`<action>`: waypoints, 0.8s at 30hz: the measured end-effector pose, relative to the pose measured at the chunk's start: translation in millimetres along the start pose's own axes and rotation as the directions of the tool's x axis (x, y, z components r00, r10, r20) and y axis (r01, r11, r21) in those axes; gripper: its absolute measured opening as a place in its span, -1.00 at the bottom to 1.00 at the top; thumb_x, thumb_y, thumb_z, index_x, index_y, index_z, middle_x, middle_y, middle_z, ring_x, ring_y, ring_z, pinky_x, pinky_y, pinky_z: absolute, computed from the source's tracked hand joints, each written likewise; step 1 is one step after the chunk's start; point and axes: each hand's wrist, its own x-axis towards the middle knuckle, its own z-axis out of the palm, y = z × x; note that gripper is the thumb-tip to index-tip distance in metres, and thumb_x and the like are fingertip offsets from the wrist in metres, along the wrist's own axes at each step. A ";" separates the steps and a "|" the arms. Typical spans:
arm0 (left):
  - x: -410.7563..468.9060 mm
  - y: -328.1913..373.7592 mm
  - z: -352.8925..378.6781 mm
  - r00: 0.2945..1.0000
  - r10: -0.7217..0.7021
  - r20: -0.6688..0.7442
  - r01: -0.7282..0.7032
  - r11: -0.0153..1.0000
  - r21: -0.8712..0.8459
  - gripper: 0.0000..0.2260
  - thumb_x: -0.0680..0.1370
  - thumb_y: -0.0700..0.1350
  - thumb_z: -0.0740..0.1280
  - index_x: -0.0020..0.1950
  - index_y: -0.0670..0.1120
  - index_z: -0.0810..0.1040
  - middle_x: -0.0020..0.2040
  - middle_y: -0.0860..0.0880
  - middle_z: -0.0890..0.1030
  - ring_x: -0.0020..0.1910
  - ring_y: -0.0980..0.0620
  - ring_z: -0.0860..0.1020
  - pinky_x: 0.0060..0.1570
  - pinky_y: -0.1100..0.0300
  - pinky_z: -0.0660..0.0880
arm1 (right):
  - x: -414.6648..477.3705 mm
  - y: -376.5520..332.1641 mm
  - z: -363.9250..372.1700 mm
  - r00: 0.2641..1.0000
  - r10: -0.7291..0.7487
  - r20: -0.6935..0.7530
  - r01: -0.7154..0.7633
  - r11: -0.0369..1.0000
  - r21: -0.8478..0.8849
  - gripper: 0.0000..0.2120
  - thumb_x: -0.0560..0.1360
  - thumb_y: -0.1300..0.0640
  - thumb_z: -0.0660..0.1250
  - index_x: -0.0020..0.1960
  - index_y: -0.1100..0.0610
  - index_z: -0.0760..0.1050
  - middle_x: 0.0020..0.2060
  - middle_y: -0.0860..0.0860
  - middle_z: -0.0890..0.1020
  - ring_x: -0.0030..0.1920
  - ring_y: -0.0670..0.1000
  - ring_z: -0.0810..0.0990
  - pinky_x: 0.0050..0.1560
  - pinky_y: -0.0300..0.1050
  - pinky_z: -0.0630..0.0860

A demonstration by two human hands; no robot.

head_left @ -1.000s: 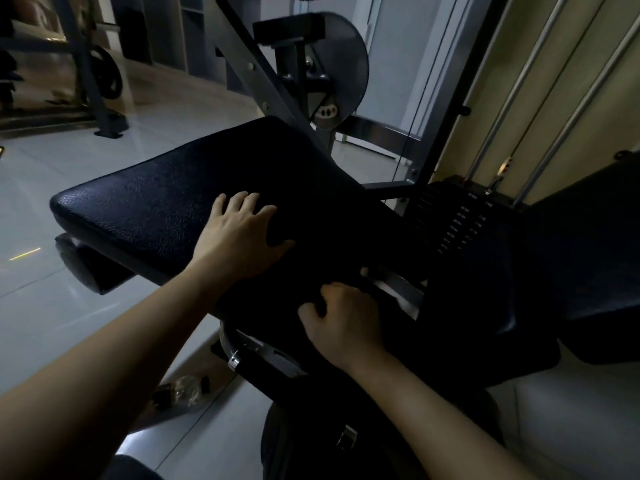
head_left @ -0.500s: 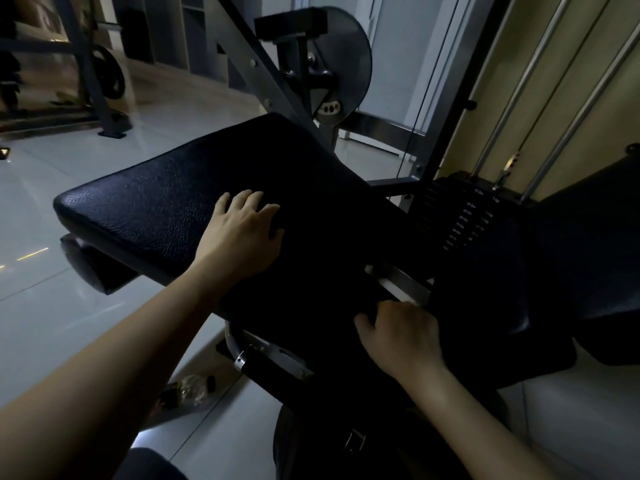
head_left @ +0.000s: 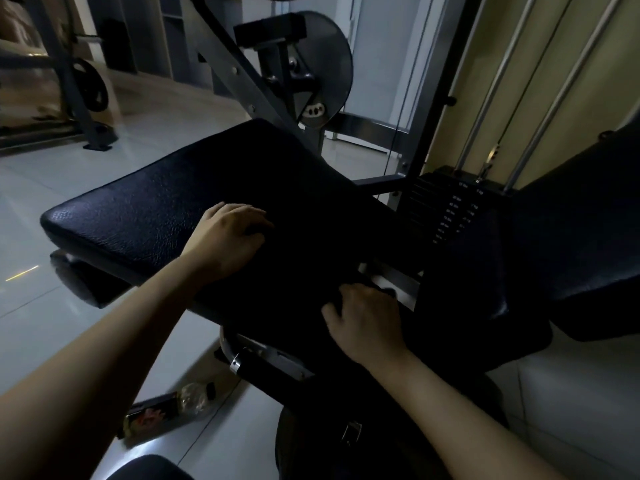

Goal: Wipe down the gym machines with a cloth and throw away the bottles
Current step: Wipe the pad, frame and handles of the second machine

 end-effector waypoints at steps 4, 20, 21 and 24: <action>-11.2 22.6 1.5 1.000 0.025 0.015 -0.027 0.991 0.130 -0.43 0.47 0.32 0.09 0.28 0.05 0.62 0.37 0.03 0.55 0.44 -0.03 0.40 0.51 -0.10 0.21 | -3.2 16.7 -17.7 0.964 0.224 0.141 -0.220 0.975 -0.044 -0.62 0.63 -0.11 0.09 0.01 0.15 0.52 -0.01 0.15 0.63 -0.06 0.15 0.63 -0.19 -0.09 0.44; -46.0 210.4 89.1 0.974 -0.059 0.217 0.219 0.469 -0.856 -0.77 0.64 -0.22 0.32 0.19 0.03 0.66 -0.02 0.05 0.74 0.00 0.16 0.69 -0.03 0.28 0.61 | -22.8 19.8 -159.7 0.960 0.119 -0.252 -0.158 0.977 -0.140 -0.80 0.61 -0.04 0.15 -0.09 0.02 0.46 -0.27 -0.08 0.56 -0.27 0.00 0.55 -0.17 -0.02 0.50; -56.3 228.5 96.1 0.968 0.027 0.250 0.211 0.450 -0.867 -0.78 0.66 -0.15 0.27 0.26 -0.01 0.62 0.08 0.04 0.70 0.07 0.26 0.64 0.05 0.39 0.53 | -24.9 23.7 -167.9 0.941 0.109 -0.320 -0.160 0.977 -0.140 -0.82 0.60 0.01 0.17 -0.13 0.04 0.45 -0.28 -0.06 0.53 -0.29 0.01 0.51 -0.18 0.00 0.48; -46.2 257.5 122.8 0.988 0.073 0.137 0.087 0.469 -0.879 -0.67 0.67 0.13 0.08 0.40 0.21 0.44 0.39 0.18 0.38 0.22 0.57 0.34 0.18 0.62 0.25 | -26.9 40.8 -184.3 0.914 0.078 -0.398 -0.147 0.978 -0.147 -0.82 0.59 0.10 0.21 -0.15 0.11 0.47 -0.28 -0.02 0.52 -0.27 0.02 0.49 -0.16 0.02 0.45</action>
